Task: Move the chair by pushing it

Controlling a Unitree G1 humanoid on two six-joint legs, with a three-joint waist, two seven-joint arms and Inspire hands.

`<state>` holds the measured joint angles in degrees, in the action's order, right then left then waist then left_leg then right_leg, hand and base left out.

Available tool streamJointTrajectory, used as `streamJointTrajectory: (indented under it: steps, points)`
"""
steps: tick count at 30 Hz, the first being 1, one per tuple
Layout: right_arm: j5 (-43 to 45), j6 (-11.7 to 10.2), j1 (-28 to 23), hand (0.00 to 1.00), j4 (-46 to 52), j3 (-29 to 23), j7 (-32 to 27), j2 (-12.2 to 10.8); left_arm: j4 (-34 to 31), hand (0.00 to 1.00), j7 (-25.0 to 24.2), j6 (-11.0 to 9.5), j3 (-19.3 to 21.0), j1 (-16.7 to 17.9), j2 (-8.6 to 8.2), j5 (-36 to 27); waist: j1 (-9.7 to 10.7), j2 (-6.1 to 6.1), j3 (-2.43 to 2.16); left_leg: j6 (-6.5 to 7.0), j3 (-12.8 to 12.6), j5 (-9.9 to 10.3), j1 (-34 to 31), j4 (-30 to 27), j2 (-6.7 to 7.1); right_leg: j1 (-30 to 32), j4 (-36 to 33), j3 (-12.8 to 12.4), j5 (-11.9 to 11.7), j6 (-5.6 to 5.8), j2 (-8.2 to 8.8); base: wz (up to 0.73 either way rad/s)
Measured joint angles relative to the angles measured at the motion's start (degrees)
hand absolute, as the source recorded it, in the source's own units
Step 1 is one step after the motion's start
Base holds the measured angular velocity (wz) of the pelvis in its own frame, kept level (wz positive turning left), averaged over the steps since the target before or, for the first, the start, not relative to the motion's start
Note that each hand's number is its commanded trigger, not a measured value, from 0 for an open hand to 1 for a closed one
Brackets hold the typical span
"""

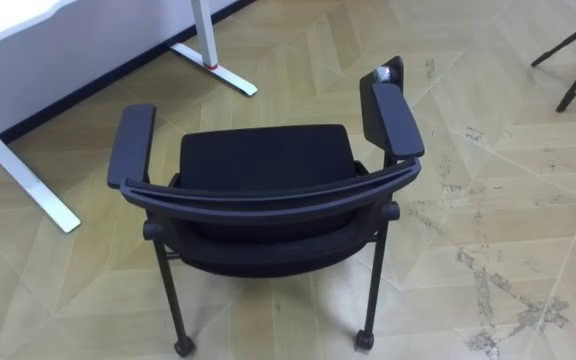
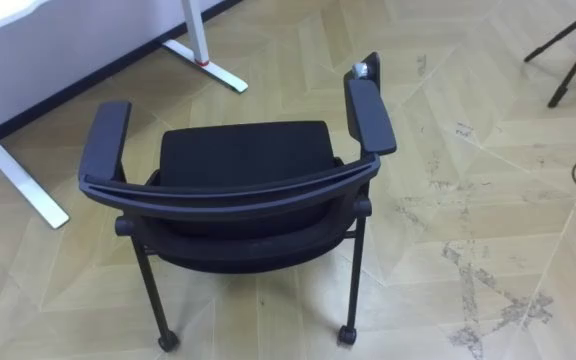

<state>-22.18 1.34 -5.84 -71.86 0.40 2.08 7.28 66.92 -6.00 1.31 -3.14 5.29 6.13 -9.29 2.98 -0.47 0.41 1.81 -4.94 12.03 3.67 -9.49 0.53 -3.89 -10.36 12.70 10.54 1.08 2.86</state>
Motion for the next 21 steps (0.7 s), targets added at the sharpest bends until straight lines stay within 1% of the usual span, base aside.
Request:
streamJointTrajectory:
  steps: [8,11,17,21]
  points:
    - [0.1,0.2,0.1,0.0,-0.2,-0.9,0.3,0.0,0.0,0.0,-0.5,0.0,0.7,0.3,0.0,0.0,0.1,0.2,-0.05,0.0,0.0,0.0,0.0,0.0,0.0,0.0,0.0,-0.1,0.0,0.0,0.0,0.0]
    - [0.1,1.2,0.2,0.0,-0.2,-1.8,-0.2,0.0,-0.1,0.0,-0.5,0.1,0.7,0.5,0.0,0.0,0.2,0.28,0.0,0.0,0.1,0.0,0.0,0.0,0.04,-0.1,0.0,-0.1,0.0,0.01,0.01,0.0]
    - [0.0,1.3,0.3,0.0,-0.2,-1.8,-0.7,0.0,-0.1,0.0,-0.6,0.8,0.7,0.5,0.01,-0.1,0.5,0.25,0.06,0.0,0.1,0.0,0.1,0.0,0.06,-0.1,0.0,-0.2,0.0,0.06,0.02,0.0]
    - [-0.1,1.3,0.2,0.0,-0.3,-1.8,-0.7,-0.1,-0.1,0.0,-0.7,0.7,0.6,0.5,0.01,-0.1,0.4,0.17,0.09,0.0,0.2,0.0,0.0,0.0,0.11,-0.2,0.4,-0.2,0.0,0.06,0.02,0.0]
